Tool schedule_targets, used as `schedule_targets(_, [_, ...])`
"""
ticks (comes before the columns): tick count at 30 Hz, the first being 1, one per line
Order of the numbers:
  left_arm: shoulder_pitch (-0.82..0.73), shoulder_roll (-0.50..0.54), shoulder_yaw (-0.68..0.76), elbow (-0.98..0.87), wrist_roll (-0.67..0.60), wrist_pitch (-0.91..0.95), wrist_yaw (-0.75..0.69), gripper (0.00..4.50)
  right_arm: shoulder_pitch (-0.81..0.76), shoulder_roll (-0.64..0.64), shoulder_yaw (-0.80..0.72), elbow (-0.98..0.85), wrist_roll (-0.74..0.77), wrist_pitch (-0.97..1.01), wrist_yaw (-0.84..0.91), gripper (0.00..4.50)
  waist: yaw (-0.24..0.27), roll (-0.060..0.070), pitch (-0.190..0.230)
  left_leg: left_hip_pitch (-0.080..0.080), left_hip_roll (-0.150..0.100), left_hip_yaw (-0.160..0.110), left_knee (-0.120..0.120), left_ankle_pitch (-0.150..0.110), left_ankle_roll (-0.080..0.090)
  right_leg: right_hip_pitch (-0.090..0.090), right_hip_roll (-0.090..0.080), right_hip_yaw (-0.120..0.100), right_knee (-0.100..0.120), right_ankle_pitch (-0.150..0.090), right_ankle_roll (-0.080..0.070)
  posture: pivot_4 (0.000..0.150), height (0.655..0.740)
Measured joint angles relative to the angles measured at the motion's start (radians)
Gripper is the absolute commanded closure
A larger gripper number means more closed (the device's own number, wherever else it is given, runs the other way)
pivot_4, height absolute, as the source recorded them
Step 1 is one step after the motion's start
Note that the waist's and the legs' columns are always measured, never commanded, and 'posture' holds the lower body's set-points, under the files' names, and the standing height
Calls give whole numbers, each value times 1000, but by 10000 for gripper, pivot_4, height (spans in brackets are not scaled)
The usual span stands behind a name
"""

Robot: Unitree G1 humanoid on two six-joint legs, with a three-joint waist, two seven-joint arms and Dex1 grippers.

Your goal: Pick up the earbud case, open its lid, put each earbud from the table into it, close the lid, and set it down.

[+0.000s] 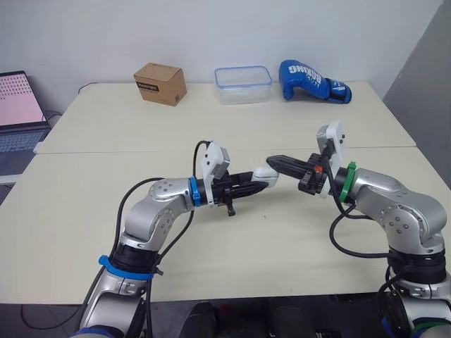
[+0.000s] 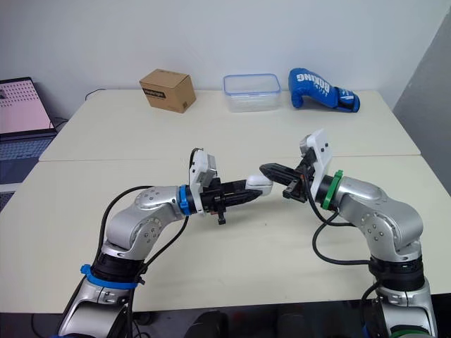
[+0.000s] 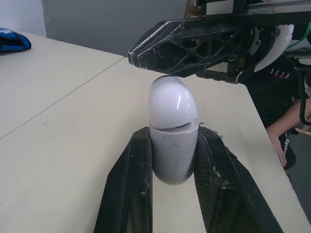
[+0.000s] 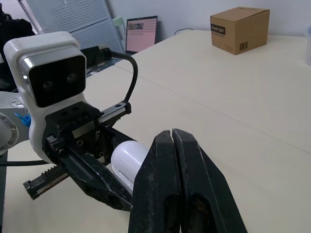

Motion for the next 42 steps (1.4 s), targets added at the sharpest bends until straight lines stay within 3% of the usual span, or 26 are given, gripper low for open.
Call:
schedule_targets(8, [1,-30,-1,28,23,3,27,37432,74,-12,67,-87,-6,-3,-1,44678,0,0,0,0,0,0,0,0,0,0,0,0,0,0,0,1500,7400])
schedule_targets(10, [1,-46,0,26,21,35,62,37432,78,-7,61,-75,-15,-24,-8,41108,0,0,0,0,0,0,0,0,0,0,0,0,0,0,0,1500,7400])
schedule_targets(14, [23,-94,-1,34,6,139,142,37432,101,-43,-20,-51,-41,-99,2,28997,1,0,0,0,-1,0,0,0,0,0,-1,0,0,0,0,1500,7400])
schedule_targets(18, [35,-150,6,125,0,279,249,37432,275,-229,-20,-36,-164,-264,148,15494,9,0,0,0,-2,-2,0,0,0,2,-1,-2,-2,-1,1,1500,7400])
schedule_targets(21, [25,-186,21,189,2,347,311,37432,354,-255,-5,24,-235,-359,209,4515,0,-1,0,2,-1,0,1,0,0,3,-1,1,-1,-3,5,1500,7400])
schedule_targets(22, [19,-194,23,194,2,354,320,33932,358,-255,-5,39,-244,-375,217,691,-2,-1,0,4,-1,1,1,0,0,3,-1,1,0,-3,5,1500,7400])
schedule_targets(25, [5,-204,19,199,6,372,330,27557,360,-256,-2,58,-277,-418,226,0,-3,-1,0,7,0,1,0,0,0,5,1,1,0,-3,5,1500,7400])
schedule_targets(29, [14,-61,15,171,29,365,288,15083,345,-257,7,128,-302,-447,255,0,-4,0,0,8,1,2,-1,0,0,5,1,2,0,-3,5,1500,7400])
schedule_targets(33, [78,140,-12,138,122,168,170,2668,303,-262,8,219,-329,-503,297,0,-5,0,0,10,1,2,-2,0,0,6,1,2,0,-4,4,1500,7400])
schedule_targets(36, [119,263,-4,180,231,-121,96,2668,281,-269,10,275,-333,-533,344,0,1,0,0,9,1,3,-2,0,0,7,0,2,-1,-3,3,1500,7400])
schedule_targets(42, [109,336,142,273,315,-469,133,2668,243,-283,10,327,-331,-573,437,0,9,0,0,8,-1,2,-1,0,0,7,-2,2,-2,-3,3,1500,7400])
